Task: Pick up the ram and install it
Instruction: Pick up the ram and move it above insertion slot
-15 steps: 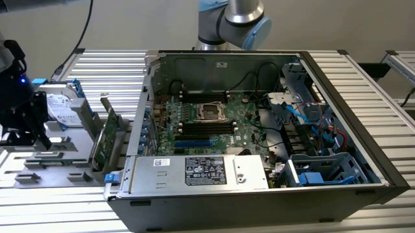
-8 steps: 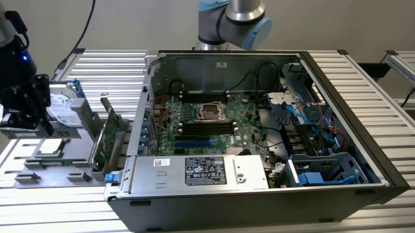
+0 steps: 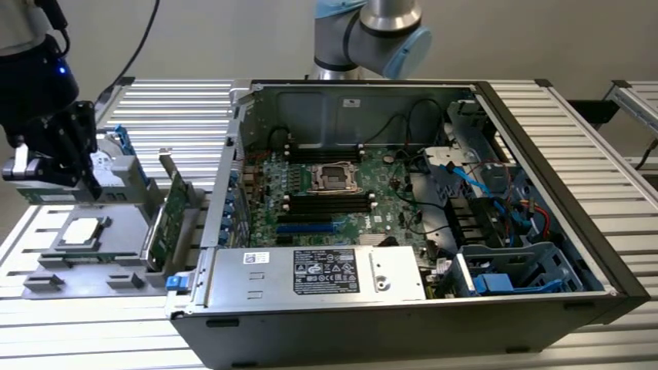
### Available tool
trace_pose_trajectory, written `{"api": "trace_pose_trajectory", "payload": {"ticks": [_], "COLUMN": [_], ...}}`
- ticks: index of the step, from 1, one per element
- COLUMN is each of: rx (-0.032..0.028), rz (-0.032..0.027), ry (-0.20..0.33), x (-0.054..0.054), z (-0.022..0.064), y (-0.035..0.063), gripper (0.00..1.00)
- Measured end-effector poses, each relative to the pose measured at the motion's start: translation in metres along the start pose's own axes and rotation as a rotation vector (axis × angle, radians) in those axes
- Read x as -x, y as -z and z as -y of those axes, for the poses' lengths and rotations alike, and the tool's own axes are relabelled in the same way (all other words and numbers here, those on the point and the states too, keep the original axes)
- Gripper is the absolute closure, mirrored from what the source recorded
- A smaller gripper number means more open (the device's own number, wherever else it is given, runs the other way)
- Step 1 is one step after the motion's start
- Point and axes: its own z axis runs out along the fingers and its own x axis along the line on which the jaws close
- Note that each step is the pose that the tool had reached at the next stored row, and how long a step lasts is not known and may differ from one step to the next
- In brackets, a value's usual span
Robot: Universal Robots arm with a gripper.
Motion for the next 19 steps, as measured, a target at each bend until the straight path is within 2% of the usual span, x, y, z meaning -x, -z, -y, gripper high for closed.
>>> {"api": "trace_pose_trajectory", "payload": {"ticks": [19], "rx": [0.0001], "rz": [-0.0001], "ry": [0.000], "x": [0.026], "z": [0.0512], "y": [0.0301], "gripper": [0.86]}}
